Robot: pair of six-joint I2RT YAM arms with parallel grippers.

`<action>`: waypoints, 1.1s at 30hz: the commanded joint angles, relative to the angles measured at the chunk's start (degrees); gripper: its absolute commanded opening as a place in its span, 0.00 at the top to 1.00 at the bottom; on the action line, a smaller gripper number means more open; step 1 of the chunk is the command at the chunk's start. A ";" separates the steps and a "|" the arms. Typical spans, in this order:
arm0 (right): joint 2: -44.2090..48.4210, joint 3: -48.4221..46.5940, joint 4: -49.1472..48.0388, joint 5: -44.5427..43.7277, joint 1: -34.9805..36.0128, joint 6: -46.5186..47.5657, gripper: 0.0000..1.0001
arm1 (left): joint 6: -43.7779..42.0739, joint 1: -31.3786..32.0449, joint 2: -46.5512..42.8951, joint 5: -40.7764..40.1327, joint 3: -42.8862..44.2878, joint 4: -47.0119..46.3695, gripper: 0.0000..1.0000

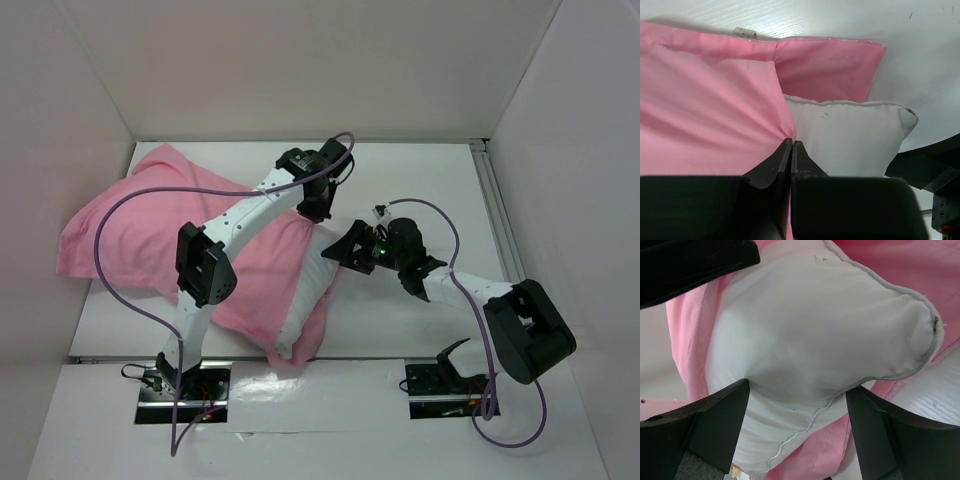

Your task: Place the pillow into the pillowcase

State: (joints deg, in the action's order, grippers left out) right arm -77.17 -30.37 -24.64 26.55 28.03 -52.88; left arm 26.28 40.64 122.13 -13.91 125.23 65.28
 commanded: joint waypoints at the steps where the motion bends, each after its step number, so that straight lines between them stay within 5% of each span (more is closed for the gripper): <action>1: 1.58 -0.92 -0.14 -0.44 0.62 0.94 0.15 | 1.40 0.23 0.57 0.99 1.42 -1.64 0.89; 3: 1.58 -0.92 -0.14 -0.44 0.62 0.94 0.15 | 1.40 0.23 0.57 0.38 1.42 -1.64 1.00; 24: 1.57 0.22 2.23 -1.23 1.68 2.62 0.17 | 6.15 -3.90 -7.25 13.74 -2.27 -9.37 1.00; 33: -4.20 -0.22 -8.39 1.84 -1.85 -2.75 0.23 | 5.62 -3.90 -9.80 14.97 -4.46 -9.90 1.00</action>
State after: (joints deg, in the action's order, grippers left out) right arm -78.30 -28.34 -26.44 27.14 25.87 -54.35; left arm 31.68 36.40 116.44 -1.52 121.45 58.54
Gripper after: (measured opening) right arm 0.781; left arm 0.036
